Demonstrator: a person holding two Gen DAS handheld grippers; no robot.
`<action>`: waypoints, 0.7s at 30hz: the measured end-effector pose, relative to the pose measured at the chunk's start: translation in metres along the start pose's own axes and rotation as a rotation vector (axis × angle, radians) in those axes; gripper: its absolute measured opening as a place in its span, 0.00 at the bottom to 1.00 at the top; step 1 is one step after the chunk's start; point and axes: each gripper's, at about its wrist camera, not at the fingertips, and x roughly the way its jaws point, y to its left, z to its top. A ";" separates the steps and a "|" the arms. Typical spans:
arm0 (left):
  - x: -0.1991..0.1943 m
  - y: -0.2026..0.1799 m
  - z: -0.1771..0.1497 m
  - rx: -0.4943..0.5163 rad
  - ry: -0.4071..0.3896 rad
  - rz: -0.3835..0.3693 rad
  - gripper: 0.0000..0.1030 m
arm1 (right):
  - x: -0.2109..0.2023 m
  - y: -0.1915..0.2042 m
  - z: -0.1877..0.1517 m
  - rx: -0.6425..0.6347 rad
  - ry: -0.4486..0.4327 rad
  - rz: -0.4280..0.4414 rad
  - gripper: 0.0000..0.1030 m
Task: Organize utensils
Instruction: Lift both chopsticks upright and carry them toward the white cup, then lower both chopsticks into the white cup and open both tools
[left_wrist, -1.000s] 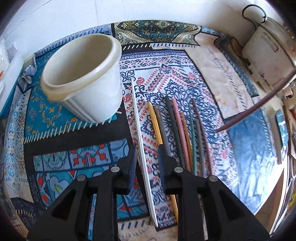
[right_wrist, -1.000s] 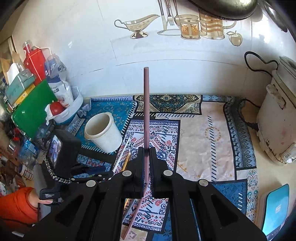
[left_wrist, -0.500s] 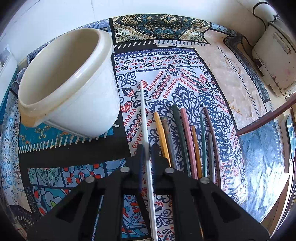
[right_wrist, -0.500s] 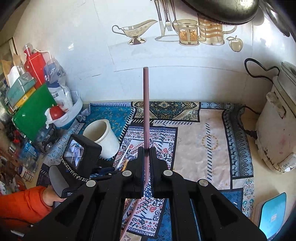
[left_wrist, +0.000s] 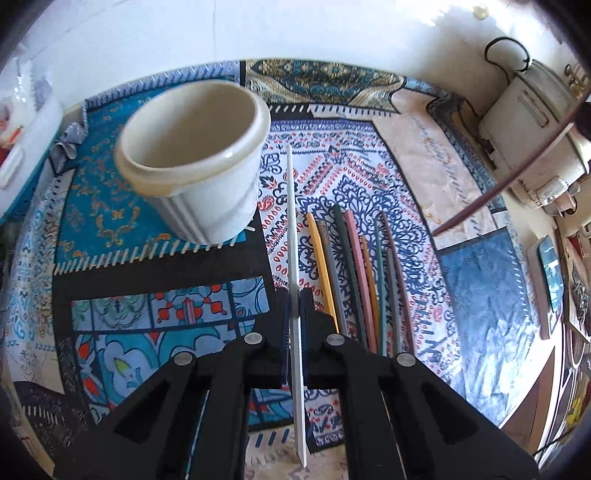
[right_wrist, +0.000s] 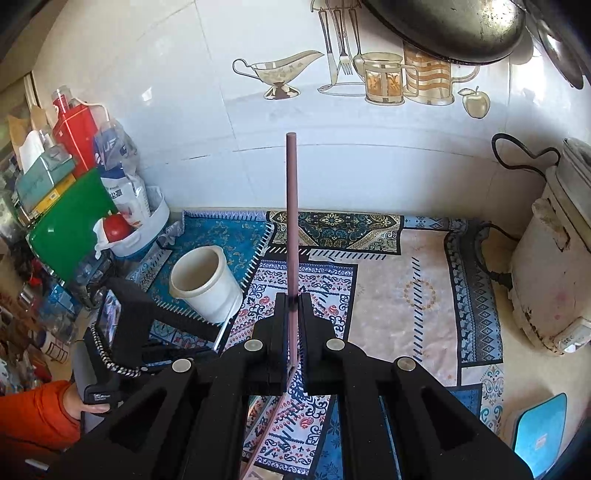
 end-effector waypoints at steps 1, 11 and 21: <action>-0.007 0.001 -0.002 -0.001 -0.014 -0.002 0.03 | 0.000 0.001 0.001 -0.001 -0.003 0.002 0.04; -0.060 0.000 0.003 -0.034 -0.156 -0.005 0.03 | -0.005 0.018 0.017 -0.034 -0.040 0.024 0.04; -0.104 0.012 0.035 -0.093 -0.280 0.025 0.03 | -0.002 0.043 0.044 -0.088 -0.086 0.075 0.04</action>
